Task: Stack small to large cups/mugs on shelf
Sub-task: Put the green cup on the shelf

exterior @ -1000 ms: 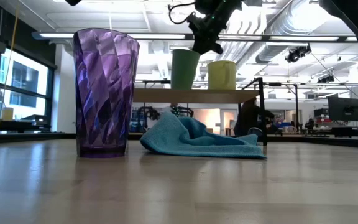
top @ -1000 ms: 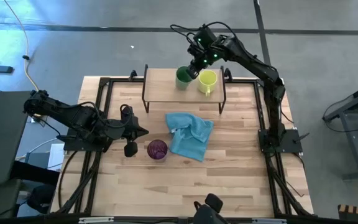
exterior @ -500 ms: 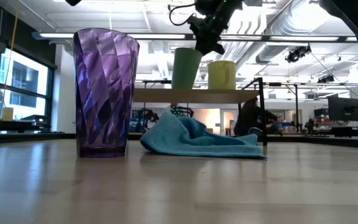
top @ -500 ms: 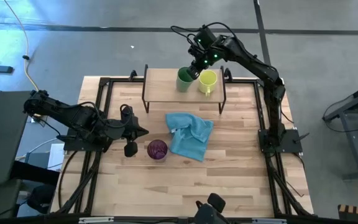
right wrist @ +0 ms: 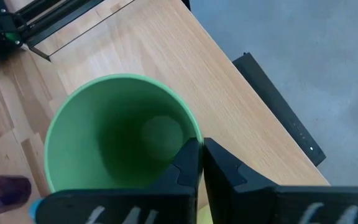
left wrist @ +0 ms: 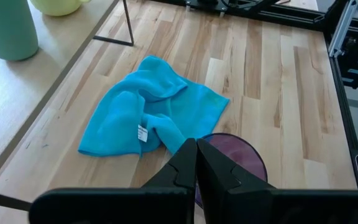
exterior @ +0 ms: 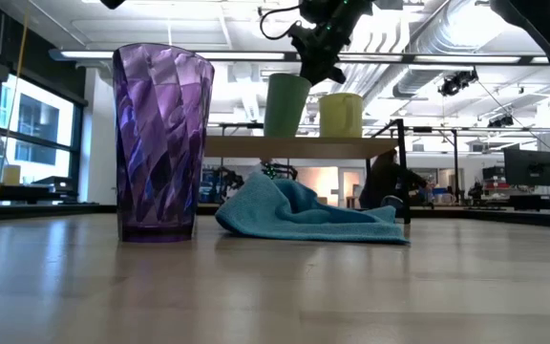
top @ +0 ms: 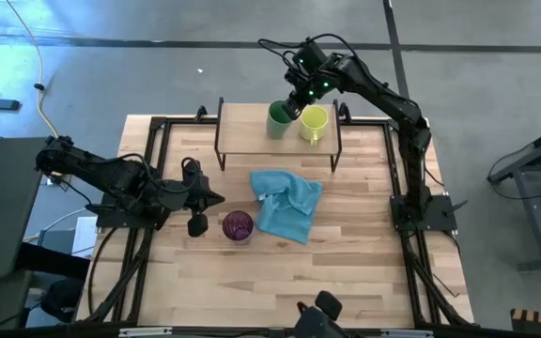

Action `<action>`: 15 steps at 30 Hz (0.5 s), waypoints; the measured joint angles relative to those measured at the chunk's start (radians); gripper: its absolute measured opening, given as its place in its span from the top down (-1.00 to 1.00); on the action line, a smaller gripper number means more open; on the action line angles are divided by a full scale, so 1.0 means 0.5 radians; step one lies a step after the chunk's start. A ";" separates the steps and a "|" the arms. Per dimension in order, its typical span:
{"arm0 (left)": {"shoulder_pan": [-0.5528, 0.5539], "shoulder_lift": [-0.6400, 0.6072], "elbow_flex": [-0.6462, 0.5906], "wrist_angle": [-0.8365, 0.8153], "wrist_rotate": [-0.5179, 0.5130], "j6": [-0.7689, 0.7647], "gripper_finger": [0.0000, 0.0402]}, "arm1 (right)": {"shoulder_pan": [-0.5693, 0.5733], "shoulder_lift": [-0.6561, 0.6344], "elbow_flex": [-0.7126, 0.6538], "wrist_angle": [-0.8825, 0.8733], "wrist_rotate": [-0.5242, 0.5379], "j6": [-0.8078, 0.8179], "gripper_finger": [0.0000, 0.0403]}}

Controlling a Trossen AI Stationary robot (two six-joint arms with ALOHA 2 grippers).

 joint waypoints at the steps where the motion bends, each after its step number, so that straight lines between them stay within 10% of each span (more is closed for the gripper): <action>1: 0.000 0.000 0.000 0.000 0.000 0.000 1.00 | -0.003 0.000 0.000 0.000 0.000 0.014 1.00; 15: 0.000 0.000 0.000 -0.014 -0.001 0.003 1.00 | -0.008 0.004 0.044 -0.044 -0.024 0.028 1.00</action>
